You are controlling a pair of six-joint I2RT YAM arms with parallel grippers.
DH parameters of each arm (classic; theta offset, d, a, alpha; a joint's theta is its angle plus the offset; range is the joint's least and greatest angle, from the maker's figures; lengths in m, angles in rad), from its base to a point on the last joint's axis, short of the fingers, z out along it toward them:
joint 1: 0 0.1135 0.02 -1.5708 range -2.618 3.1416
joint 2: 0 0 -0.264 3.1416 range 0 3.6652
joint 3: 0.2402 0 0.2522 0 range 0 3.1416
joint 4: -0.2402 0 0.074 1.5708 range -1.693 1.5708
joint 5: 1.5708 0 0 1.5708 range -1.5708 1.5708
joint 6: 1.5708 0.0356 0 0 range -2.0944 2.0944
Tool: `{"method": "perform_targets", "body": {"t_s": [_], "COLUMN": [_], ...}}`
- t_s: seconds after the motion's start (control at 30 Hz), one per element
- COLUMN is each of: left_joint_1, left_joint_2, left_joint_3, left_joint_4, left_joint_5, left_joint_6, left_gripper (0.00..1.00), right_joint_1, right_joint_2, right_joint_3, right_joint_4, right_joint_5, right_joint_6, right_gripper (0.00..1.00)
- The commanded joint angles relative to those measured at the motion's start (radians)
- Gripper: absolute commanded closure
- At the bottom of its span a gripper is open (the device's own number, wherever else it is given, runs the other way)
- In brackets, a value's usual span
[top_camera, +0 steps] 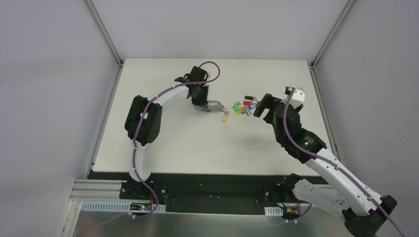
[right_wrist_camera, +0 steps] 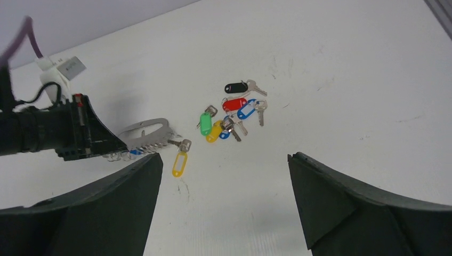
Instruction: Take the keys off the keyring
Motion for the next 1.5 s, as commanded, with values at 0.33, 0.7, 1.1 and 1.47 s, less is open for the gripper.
{"method": "perform_targets", "body": {"t_s": [0.33,0.7,1.1,1.47], "left_joint_1": [-0.013,-0.022,-0.029,-0.040], "left_joint_2": [-0.725,-0.979,-1.053,-1.085], "left_joint_3": [-0.236,-0.327,-0.368,-0.377], "left_joint_4": [-0.147,-0.201,-0.199,-0.199], "left_joint_5": [0.221,0.415,0.425,0.433], "left_joint_6": [0.083,0.246,0.280,0.287], "left_gripper": [1.00,1.00,1.00,1.00], "right_joint_1": [-0.004,0.073,0.328,0.404], "right_joint_2": [-0.051,-0.048,0.195,0.367], "right_joint_3": [-0.075,-0.152,-0.038,0.052], "right_joint_4": [0.143,0.435,0.548,0.599], "right_joint_5": [-0.806,-1.191,-0.974,-0.797], "right_joint_6": [-0.398,-0.612,-0.739,-0.793], "right_gripper": [0.08,0.16,0.29,0.57]}}
